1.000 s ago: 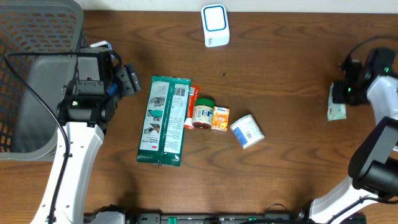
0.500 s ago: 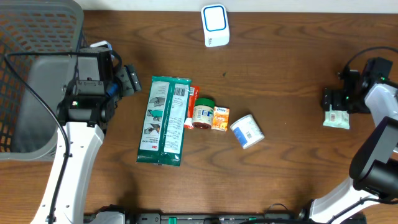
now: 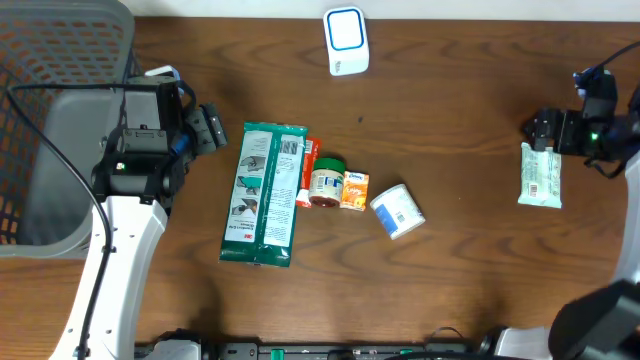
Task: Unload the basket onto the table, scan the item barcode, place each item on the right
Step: 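Move the right gripper over the white cotton-swab tub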
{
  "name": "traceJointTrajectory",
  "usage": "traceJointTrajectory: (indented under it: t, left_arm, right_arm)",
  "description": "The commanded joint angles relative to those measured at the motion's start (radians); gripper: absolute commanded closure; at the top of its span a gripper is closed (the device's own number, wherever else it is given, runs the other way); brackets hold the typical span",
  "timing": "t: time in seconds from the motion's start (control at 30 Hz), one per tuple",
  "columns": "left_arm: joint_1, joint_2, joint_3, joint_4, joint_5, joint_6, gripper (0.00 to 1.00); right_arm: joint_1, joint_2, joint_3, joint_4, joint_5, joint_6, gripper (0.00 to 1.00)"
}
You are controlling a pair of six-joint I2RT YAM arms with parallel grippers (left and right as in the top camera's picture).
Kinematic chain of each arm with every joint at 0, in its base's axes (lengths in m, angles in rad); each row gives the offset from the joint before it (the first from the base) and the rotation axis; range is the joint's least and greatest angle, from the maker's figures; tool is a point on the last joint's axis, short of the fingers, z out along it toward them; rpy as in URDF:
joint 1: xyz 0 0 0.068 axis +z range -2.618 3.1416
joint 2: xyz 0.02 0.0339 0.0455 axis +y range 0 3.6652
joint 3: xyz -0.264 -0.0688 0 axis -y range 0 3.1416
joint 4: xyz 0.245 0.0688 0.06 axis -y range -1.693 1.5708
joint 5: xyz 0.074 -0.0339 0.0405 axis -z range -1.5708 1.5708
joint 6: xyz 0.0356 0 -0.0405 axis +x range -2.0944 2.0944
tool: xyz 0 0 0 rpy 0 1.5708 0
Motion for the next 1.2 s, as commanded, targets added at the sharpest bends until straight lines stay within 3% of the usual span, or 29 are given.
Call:
traceJointTrajectory:
  t: [0.0, 0.17, 0.37, 0.57, 0.83, 1.17]
  left_arm:
    - [0.002, -0.007, -0.002, 0.000, -0.013, -0.006, 0.14]
    - [0.002, -0.007, -0.002, 0.001, -0.013, -0.006, 0.14]
    - [0.002, -0.007, -0.002, 0.001, -0.013, -0.006, 0.14]
    - [0.002, -0.007, -0.002, 0.001, -0.013, -0.006, 0.14]
    - [0.002, -0.007, -0.002, 0.001, -0.013, -0.006, 0.14]
    - [0.002, -0.007, -0.002, 0.001, -0.013, -0.006, 0.14]
  right_arm:
    - [0.024, -0.012, 0.010, -0.085, -0.270, 0.034, 0.01]
    - [0.182, -0.012, 0.010, -0.193, -0.050, 0.036, 0.03]
    - [0.535, -0.008, 0.016, -0.165, 0.385, 0.247, 0.06]
    - [0.792, 0.084, 0.201, -0.229, 0.419, 0.307, 0.06]
    - [0.921, 0.271, 0.210, -0.278, 0.488, 0.318, 0.01]
    - [0.940, 0.492, 0.209, -0.294, 0.523, 0.318, 0.01]
